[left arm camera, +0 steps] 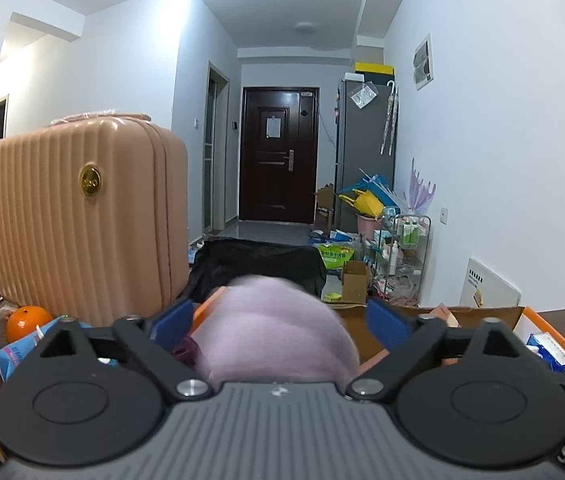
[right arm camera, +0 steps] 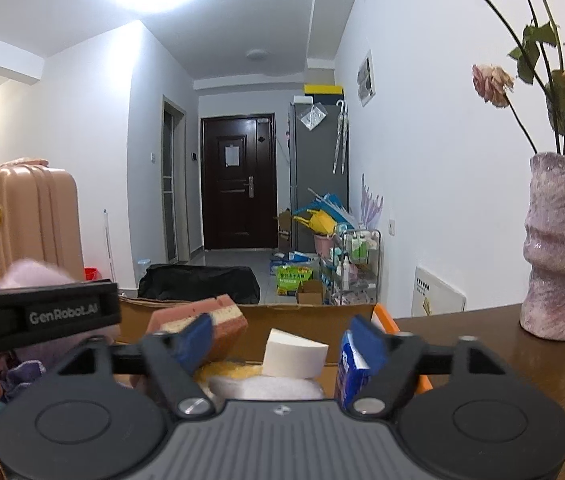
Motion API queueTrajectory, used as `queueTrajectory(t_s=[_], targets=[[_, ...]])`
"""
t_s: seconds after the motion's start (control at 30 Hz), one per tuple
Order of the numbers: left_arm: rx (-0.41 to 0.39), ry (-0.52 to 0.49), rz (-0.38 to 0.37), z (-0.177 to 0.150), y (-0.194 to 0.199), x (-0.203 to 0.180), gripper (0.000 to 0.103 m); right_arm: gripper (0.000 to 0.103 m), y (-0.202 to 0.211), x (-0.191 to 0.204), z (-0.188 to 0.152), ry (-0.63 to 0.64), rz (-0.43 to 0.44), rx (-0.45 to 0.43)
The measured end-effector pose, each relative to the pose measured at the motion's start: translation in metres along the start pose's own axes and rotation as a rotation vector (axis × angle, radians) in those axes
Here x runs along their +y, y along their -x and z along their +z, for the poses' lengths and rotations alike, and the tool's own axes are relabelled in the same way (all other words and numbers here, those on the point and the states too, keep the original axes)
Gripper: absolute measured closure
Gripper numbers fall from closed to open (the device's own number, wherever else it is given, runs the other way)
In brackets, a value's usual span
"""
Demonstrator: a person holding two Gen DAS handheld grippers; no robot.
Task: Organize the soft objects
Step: 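Open the left gripper to drop the towel into the box while the right releases the wedge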
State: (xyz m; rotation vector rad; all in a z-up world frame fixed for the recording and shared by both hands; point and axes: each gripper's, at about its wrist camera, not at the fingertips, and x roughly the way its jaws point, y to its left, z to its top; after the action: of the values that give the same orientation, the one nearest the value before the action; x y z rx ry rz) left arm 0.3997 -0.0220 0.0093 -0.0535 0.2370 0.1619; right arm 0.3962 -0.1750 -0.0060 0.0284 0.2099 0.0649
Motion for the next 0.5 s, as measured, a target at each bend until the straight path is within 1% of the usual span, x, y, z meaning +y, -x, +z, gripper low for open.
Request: queueTrajectory(t_s=[0.03,0.07,0.13,0.2,0.5], targets=[[-0.007,0.001,0.0,-0.0002,0.0012,0.0002,0.0,0.012,0.0013,-0.0005,0.0007,0.0,-0.004,-0.01],[-0.015,0.004,0.001,-0.0002,0.0024,0.0011,0.0,0.01,0.0027,-0.0004,0.0007,0.001,-0.009,-0.018],[-0.025,0.007,0.005,-0.0003,0.0042,0.0017,0.0,0.003,0.0047,-0.0004,0.0002,-0.003,-0.009,-0.024],[-0.025,0.013,0.009,-0.0008,0.0044,0.0026,0.0,0.0,0.0052,0.0002,-0.0003,-0.002,-0.009,-0.025],[-0.024,0.031,0.022,-0.0007,0.0046,0.007,0.0,0.0,0.0082,0.0022,-0.0009,0.005,-0.001,-0.036]])
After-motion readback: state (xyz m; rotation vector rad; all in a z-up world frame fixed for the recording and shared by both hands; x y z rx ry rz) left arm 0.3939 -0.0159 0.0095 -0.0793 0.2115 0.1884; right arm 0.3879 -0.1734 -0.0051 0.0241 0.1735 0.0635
